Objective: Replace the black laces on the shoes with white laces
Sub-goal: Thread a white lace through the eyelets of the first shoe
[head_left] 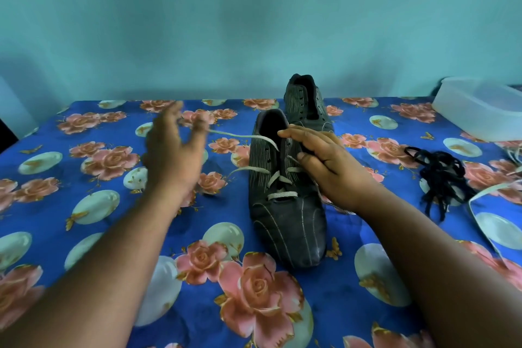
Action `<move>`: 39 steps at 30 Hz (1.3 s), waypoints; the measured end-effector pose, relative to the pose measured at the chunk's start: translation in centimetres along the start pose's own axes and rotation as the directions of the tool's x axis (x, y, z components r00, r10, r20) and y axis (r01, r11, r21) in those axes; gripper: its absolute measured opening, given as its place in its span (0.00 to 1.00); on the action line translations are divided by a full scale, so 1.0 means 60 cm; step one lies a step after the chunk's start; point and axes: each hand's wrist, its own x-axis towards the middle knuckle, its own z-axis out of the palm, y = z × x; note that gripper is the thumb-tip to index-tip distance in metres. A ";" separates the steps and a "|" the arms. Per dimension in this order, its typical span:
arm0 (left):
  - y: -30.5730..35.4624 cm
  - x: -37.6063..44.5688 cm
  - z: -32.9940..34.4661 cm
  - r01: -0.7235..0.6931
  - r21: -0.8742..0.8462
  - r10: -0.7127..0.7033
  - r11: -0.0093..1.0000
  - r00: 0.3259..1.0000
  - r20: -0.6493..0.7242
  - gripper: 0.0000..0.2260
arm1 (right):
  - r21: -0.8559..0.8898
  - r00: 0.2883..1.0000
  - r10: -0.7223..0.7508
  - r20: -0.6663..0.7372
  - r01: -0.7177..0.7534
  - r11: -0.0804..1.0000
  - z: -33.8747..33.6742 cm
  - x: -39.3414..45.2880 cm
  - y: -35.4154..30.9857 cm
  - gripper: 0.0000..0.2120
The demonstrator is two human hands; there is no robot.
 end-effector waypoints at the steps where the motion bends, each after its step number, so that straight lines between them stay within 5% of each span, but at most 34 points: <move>1: -0.001 -0.009 0.011 -0.154 0.099 0.144 0.983 0.984 0.102 0.25 | -0.001 1.000 0.002 0.000 -0.002 1.000 0.000 -0.001 -0.001 0.22; 4: 0.021 -0.041 0.039 -0.418 0.089 0.373 0.904 0.874 0.311 0.23 | -0.006 1.000 0.001 -0.002 -0.001 1.000 0.001 -0.002 -0.001 0.22; 9: 0.030 -0.051 0.051 -0.465 -0.041 0.452 0.884 0.830 0.327 0.14 | -0.013 1.000 -0.006 0.008 0.006 1.000 0.001 0.000 0.001 0.23; 12: 0.032 -0.041 0.033 -0.281 -0.182 0.327 0.942 0.888 0.324 0.10 | -0.009 1.000 -0.012 0.008 0.012 1.000 0.001 0.000 0.003 0.22; 16: 0.017 -0.003 0.000 -0.006 -0.396 0.067 0.918 0.988 0.141 0.11 | -0.012 1.000 -0.016 0.018 0.016 1.000 0.000 0.001 0.006 0.22; 21: 0.007 -0.007 0.008 0.108 -0.494 -0.028 0.863 0.986 0.166 0.08 | -0.077 0.998 -0.042 -0.043 0.039 0.996 -0.018 -0.003 0.009 0.27; 24: 0.024 -0.021 0.015 0.087 -0.438 0.013 0.895 0.976 0.219 0.09 | -0.192 0.993 -0.109 0.032 0.113 0.975 -0.033 -0.004 0.012 0.17; 29: 0.082 -0.029 -0.019 0.131 -0.402 0.017 0.906 0.939 0.345 0.08 | -0.317 0.978 0.002 0.207 0.065 0.946 -0.060 -0.008 -0.028 0.05; 32: 0.120 -0.031 -0.053 0.081 -0.317 0.076 0.945 0.888 0.453 0.06 | -0.189 0.976 0.155 0.156 -0.124 0.974 -0.068 -0.017 -0.069 0.06; 35: 0.167 -0.031 -0.097 0.042 -0.325 0.111 0.945 0.892 0.438 0.07 | 0.164 0.949 0.262 0.177 -0.291 0.943 -0.102 -0.028 -0.124 0.04; 39: 0.241 -0.032 -0.161 -0.008 -0.454 0.182 0.891 0.923 0.340 0.08 | 0.412 0.965 0.196 0.173 -0.252 0.876 -0.182 -0.031 -0.222 0.08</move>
